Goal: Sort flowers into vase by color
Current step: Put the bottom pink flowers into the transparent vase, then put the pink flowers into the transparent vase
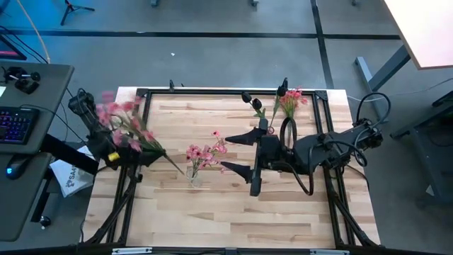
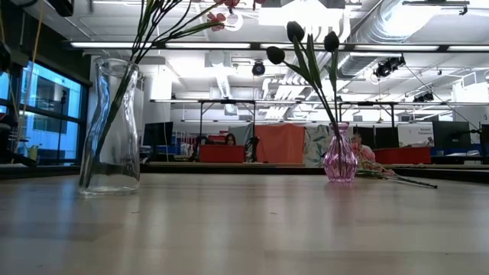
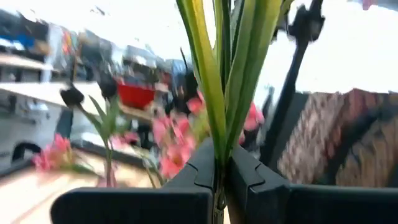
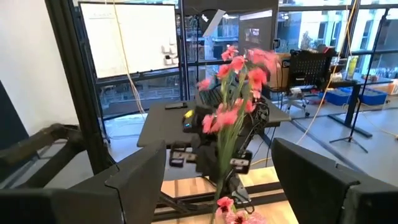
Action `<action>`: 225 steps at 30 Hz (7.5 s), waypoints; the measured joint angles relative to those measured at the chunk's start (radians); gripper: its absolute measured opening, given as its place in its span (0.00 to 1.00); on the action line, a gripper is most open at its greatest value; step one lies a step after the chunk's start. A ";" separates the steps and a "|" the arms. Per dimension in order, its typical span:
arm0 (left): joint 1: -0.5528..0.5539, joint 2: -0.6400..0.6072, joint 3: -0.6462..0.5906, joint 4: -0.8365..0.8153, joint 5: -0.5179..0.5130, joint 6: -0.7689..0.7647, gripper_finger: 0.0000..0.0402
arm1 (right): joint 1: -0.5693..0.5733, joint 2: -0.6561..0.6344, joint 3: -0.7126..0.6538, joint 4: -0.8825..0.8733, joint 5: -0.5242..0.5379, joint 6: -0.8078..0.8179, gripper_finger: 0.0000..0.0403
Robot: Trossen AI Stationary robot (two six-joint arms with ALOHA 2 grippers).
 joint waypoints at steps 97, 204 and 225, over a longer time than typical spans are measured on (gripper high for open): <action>0.658 0.235 0.689 -0.630 0.393 0.038 0.53 | -0.332 -0.131 0.001 -1.166 0.446 0.959 0.63; 1.442 0.454 0.768 -0.811 1.106 -0.189 0.53 | -1.135 -0.290 -1.551 0.071 -0.320 0.828 0.40; 1.443 0.406 0.767 -0.708 1.104 -0.161 0.53 | -1.185 -0.750 -1.368 -0.103 -0.314 0.645 0.01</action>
